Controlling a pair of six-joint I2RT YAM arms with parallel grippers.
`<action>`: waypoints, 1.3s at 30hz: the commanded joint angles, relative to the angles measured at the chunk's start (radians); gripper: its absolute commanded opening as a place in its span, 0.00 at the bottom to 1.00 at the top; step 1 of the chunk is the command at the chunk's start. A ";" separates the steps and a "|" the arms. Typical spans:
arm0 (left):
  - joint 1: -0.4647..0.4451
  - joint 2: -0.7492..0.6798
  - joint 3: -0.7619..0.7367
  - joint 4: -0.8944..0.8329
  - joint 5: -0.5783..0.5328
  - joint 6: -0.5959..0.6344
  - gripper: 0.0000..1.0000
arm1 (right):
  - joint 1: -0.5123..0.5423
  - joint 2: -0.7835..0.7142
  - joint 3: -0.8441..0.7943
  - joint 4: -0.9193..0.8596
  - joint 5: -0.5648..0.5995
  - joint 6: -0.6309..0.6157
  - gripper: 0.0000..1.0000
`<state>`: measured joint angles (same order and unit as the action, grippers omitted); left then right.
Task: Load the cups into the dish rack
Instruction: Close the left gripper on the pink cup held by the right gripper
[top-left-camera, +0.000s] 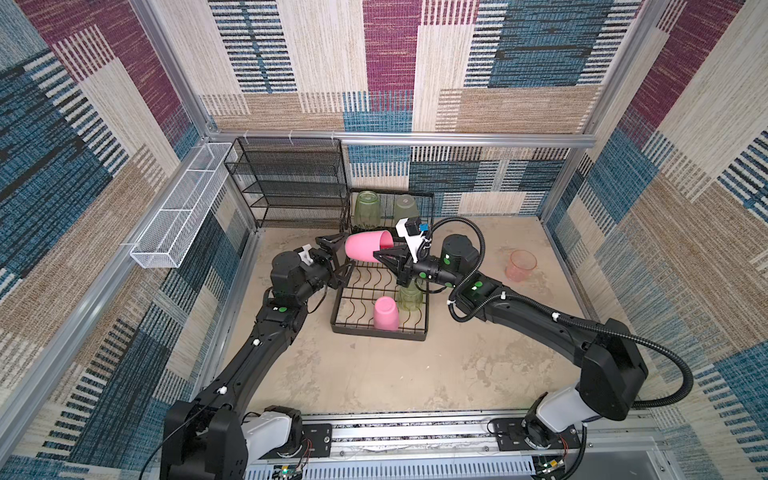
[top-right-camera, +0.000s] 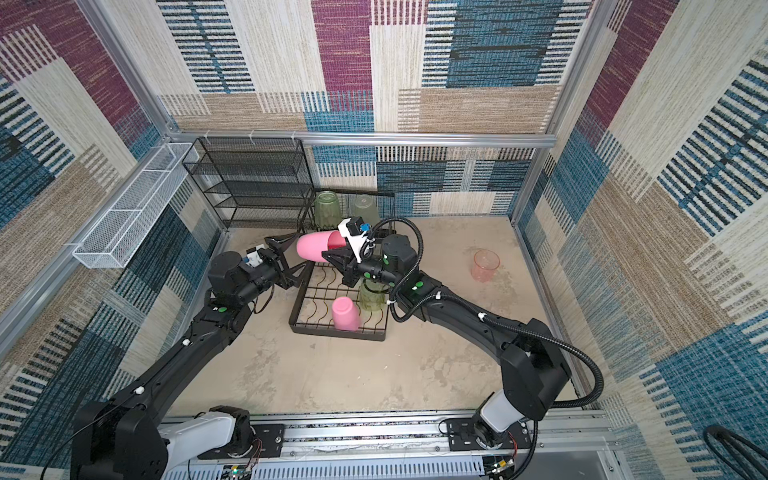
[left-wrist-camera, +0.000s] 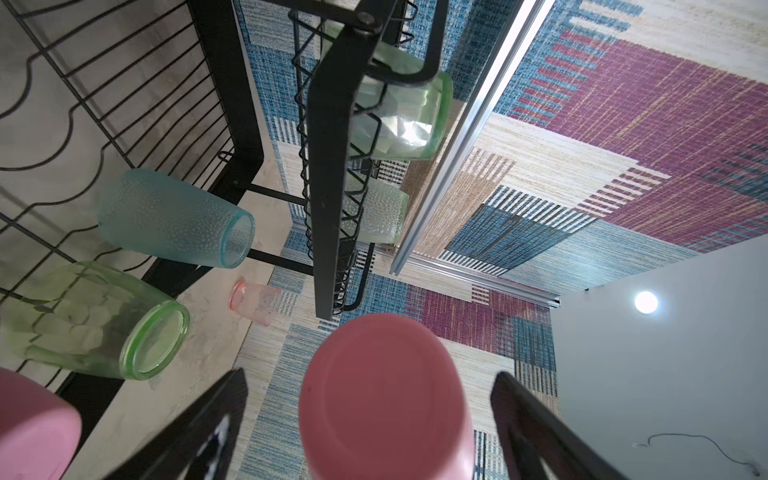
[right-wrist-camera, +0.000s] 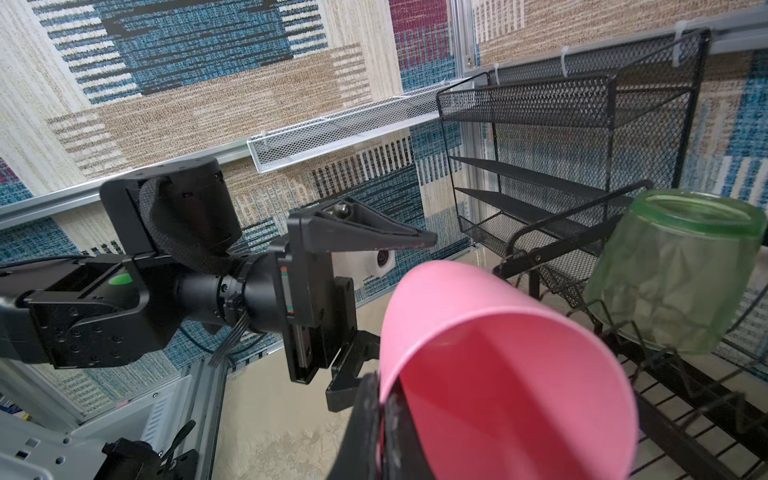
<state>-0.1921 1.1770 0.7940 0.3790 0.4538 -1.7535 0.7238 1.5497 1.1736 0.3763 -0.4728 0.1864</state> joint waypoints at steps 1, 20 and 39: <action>0.002 0.006 -0.003 0.086 0.022 -0.052 0.95 | 0.009 0.020 0.022 0.052 -0.023 0.013 0.00; 0.002 0.043 -0.051 0.223 0.011 -0.127 0.86 | 0.064 0.118 0.106 0.049 -0.035 0.013 0.00; 0.009 0.055 -0.066 0.250 0.006 -0.005 0.62 | 0.068 0.133 0.126 0.005 -0.013 0.023 0.30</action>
<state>-0.1852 1.2282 0.7341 0.5964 0.4511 -1.8137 0.7906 1.6806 1.2922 0.3721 -0.4953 0.1970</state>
